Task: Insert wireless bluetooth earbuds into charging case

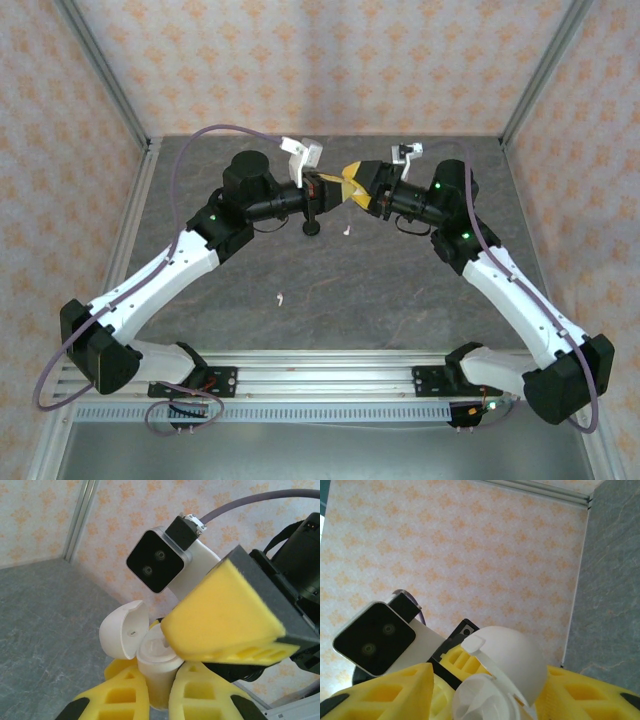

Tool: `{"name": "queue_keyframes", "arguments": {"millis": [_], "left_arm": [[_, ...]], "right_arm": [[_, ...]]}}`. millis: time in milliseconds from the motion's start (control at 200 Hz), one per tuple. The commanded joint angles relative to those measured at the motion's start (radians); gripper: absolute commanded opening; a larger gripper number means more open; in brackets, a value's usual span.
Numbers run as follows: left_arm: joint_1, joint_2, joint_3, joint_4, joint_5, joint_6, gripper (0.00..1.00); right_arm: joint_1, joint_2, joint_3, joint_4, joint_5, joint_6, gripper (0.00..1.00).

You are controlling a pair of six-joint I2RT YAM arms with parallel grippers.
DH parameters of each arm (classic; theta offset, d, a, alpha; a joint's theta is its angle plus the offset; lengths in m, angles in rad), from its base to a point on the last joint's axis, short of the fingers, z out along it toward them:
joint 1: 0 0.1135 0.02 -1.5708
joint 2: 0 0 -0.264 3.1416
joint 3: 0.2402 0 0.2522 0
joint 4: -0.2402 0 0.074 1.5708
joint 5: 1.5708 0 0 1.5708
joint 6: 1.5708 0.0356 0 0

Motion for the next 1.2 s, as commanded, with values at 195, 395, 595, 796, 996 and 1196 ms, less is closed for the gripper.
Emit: {"name": "queue_keyframes", "arguments": {"millis": [195,395,595,796,996,1196], "left_arm": [[-0.013,-0.034,-0.006,-0.063,-0.053,0.087,0.03],[-0.013,-0.051,-0.02,-0.055,-0.087,0.1,0.03],[-0.013,-0.053,-0.02,-0.057,-0.087,0.103,0.04],[-0.013,-0.053,-0.019,-0.022,-0.07,0.059,0.29],[-0.013,-0.027,-0.003,-0.002,-0.013,0.015,0.38],[-0.013,-0.011,-0.002,0.034,0.01,-0.016,0.4]], "right_arm": [[-0.024,-0.005,0.015,0.141,-0.014,0.125,0.62],[-0.024,-0.005,0.002,0.156,-0.03,0.14,0.47],[-0.025,-0.005,-0.014,0.183,-0.032,0.155,0.28],[-0.026,-0.002,-0.028,0.213,-0.043,0.156,0.2],[-0.026,0.008,-0.03,0.257,-0.058,0.183,0.17],[-0.026,0.01,-0.031,0.269,-0.078,0.194,0.16]]}}
